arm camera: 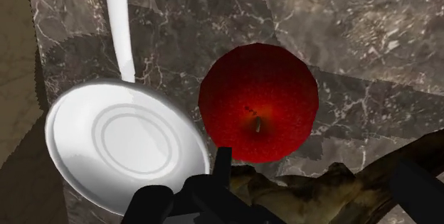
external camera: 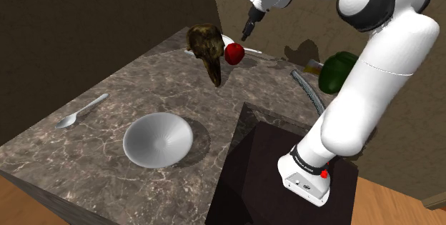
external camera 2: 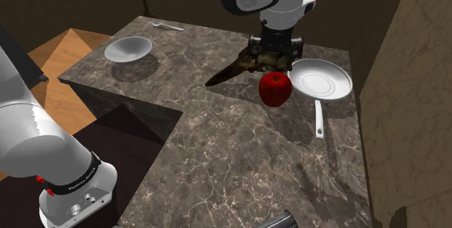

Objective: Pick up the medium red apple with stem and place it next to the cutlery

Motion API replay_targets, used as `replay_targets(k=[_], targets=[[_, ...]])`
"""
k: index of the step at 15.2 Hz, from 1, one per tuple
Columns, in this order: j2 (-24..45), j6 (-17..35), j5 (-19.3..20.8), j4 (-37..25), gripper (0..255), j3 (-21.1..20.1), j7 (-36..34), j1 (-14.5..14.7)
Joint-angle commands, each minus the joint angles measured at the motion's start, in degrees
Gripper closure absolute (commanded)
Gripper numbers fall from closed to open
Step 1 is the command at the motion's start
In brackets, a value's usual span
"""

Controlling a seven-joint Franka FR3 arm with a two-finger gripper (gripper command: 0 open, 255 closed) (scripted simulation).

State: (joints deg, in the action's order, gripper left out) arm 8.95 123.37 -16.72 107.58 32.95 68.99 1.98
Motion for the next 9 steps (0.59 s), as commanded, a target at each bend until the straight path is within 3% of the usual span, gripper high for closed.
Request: replay_targets(k=[1, 9], targets=[[5.52, -1.04, -4.03, -5.00, 0, -0.45, 4.67, -1.84], [9.77, 2.88, -7.23, -4.51, 0, -1.95, 6.96, -2.87]])
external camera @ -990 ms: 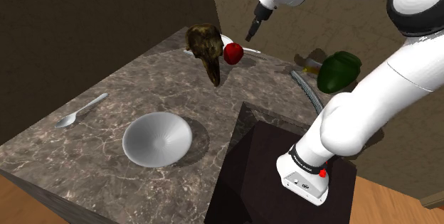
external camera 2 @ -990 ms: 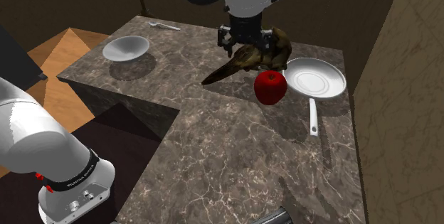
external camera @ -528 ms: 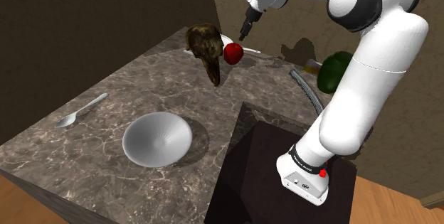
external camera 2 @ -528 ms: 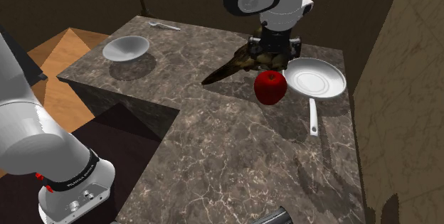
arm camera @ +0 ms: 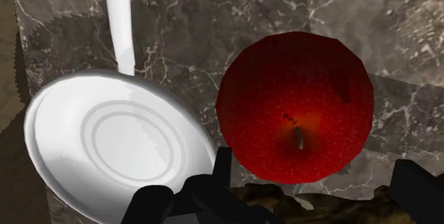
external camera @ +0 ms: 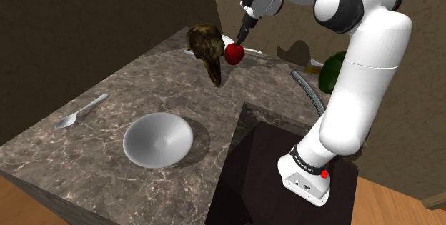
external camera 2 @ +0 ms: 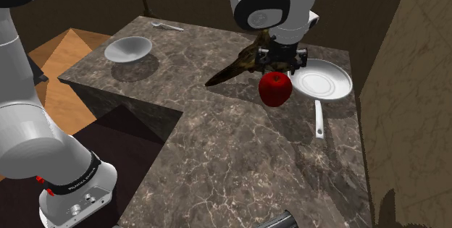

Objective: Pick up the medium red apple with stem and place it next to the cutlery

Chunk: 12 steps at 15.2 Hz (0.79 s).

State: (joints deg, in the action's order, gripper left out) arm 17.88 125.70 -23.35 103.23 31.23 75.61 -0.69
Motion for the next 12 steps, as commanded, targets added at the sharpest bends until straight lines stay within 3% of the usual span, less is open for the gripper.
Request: replay_targets(k=[1, 8, 9, 12], targets=[[0.83, 0.56, -0.59, -0.15, 0, -0.24, 0.34, -0.20], [0.83, 0.55, -0.59, -0.16, 0, -0.24, 0.34, -0.20], [0.83, 0.55, -0.59, -0.16, 255, -0.24, 0.34, -0.20], [0.83, 0.55, -0.59, -0.16, 255, -0.24, 0.34, -0.20]])
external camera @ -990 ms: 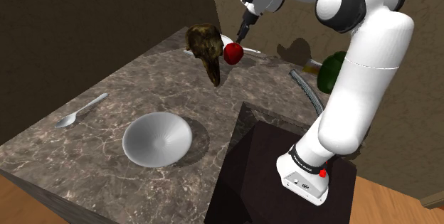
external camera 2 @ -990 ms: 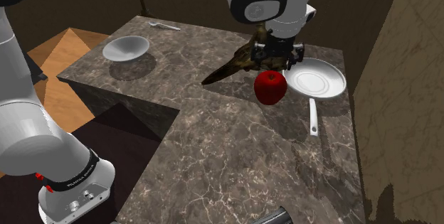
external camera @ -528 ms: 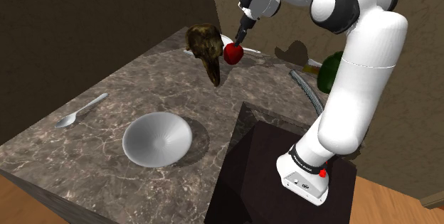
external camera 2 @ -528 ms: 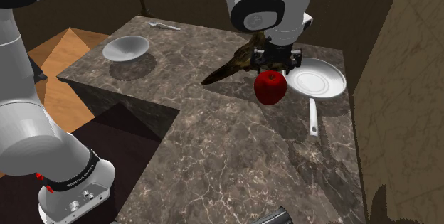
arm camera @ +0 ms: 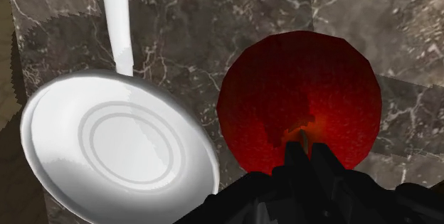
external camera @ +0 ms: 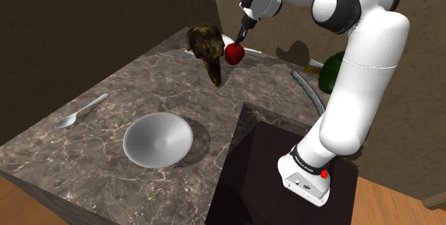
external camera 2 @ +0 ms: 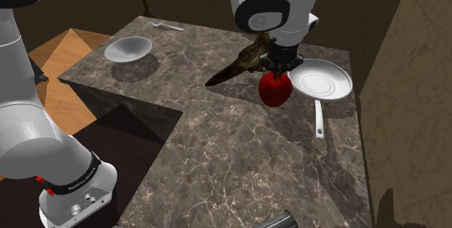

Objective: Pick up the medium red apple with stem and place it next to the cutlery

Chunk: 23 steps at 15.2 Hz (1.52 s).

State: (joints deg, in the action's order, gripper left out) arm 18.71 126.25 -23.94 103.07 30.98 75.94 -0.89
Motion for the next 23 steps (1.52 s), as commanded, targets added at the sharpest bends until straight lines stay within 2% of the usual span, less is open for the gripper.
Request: replay_targets(k=[1, 6, 23], targets=[[0.00, 0.00, 0.00, 0.00, 255, 0.00, 0.00, 0.00], [0.00, 0.00, 0.00, 0.00, 255, 0.00, 0.00, 0.00], [-3.77, -10.99, 4.17, -8.26, 255, 1.50, -4.19, 0.48]])
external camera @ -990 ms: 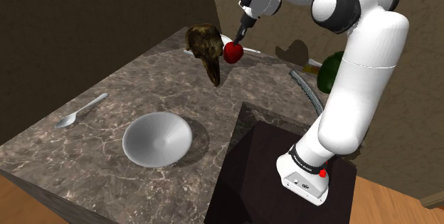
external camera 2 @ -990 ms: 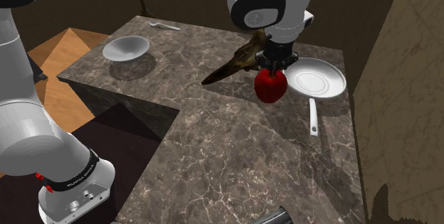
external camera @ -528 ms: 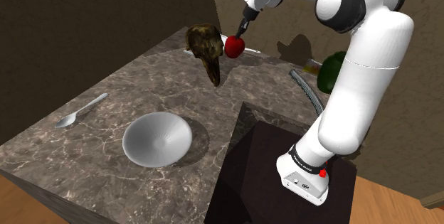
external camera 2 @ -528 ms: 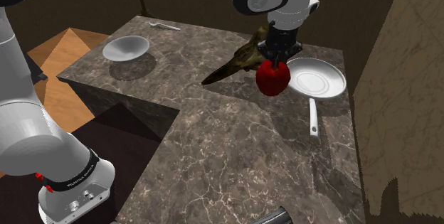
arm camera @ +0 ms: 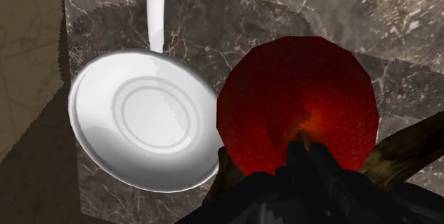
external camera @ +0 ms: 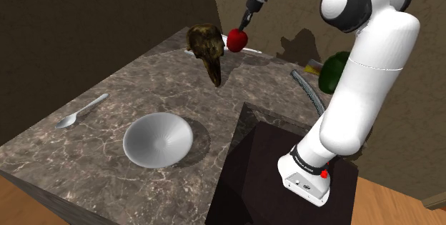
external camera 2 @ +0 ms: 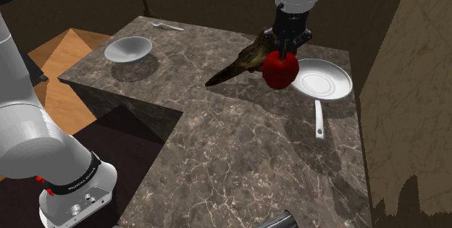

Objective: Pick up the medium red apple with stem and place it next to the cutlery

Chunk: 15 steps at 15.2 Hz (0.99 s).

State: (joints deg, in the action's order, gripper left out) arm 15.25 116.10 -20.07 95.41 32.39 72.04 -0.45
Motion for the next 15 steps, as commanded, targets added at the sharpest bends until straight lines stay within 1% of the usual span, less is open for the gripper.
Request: replay_targets(k=[1, 15], targets=[[-0.42, -1.54, 0.45, -1.22, 255, 0.15, -0.48, 0.01], [-0.41, -12.04, 1.35, -11.97, 255, 0.69, -2.68, -0.97]])
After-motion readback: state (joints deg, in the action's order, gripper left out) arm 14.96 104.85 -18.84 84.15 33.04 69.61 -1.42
